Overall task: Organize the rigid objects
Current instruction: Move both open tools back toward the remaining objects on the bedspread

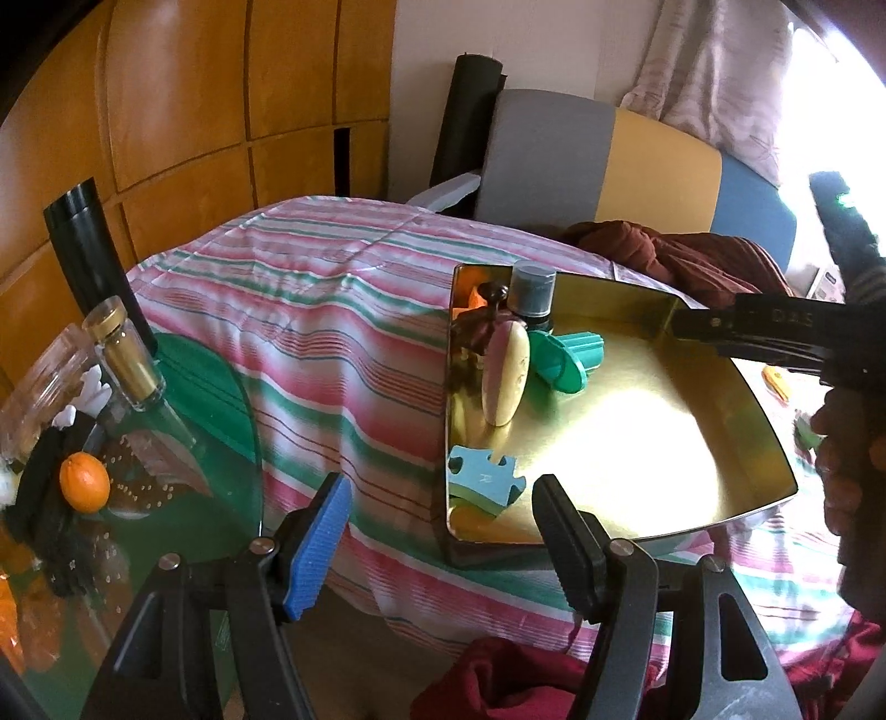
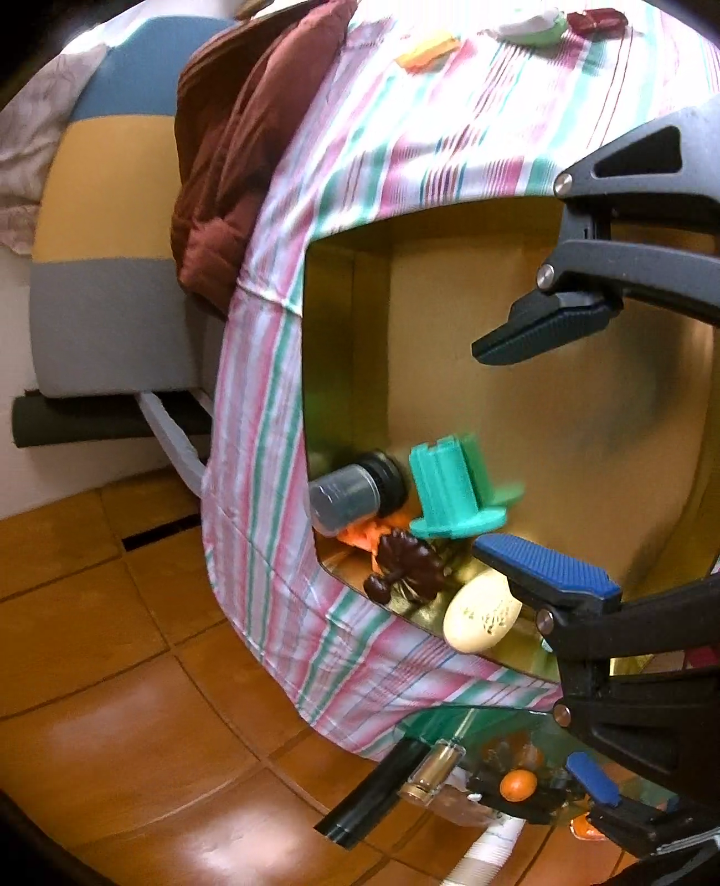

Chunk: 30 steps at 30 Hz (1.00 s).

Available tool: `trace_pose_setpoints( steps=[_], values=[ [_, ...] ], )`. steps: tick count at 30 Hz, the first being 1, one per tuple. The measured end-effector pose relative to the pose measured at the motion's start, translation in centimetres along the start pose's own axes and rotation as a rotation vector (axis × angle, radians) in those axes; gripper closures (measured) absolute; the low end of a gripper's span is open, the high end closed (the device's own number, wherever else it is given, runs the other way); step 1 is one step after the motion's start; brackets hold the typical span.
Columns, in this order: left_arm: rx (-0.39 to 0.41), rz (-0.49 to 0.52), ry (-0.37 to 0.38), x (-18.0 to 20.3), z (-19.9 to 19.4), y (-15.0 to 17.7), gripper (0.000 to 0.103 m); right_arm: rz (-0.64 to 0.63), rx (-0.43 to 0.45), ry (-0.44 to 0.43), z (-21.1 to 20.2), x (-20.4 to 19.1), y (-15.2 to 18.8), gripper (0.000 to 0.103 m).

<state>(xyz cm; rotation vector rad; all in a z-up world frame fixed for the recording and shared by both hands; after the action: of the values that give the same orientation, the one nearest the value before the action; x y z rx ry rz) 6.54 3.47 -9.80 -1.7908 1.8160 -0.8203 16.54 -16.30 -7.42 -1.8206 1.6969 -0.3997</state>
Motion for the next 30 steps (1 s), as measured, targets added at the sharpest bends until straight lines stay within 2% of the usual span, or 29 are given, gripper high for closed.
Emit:
trace_pose_setpoints(
  steps=[5, 12, 26, 30],
  values=[
    [0.009, 0.022, 0.004, 0.7, -0.4, -0.3, 0.034, 0.037, 0.046, 0.039, -2.2, 3.1, 0.3, 0.039],
    [0.029, 0.058, 0.016, 2.2, -1.2, -0.9, 0.034, 0.128, 0.095, 0.118, -5.3, 9.8, 0.7, 0.039],
    [0.05, 0.186, 0.056, 7.2, -2.0, -1.8, 0.034, 0.325, 0.178, 0.388, -12.2, 26.8, 2.9, 0.039],
    [0.056, 0.237, 0.066, 9.2, -2.1, -2.1, 0.034, 0.393, 0.183, 0.478, -13.5, 32.2, 4.6, 0.039]
  ],
)
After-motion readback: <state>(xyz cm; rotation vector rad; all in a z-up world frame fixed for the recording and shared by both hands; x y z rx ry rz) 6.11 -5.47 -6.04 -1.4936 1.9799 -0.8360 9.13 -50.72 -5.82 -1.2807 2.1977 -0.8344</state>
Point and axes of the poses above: each gripper's, at about its wrist camera, not at the fingertips, and z roughly the way its jaws point, x to its right, y to its underside, the point moved 8 cm from there along z, roughly the way its jaws point
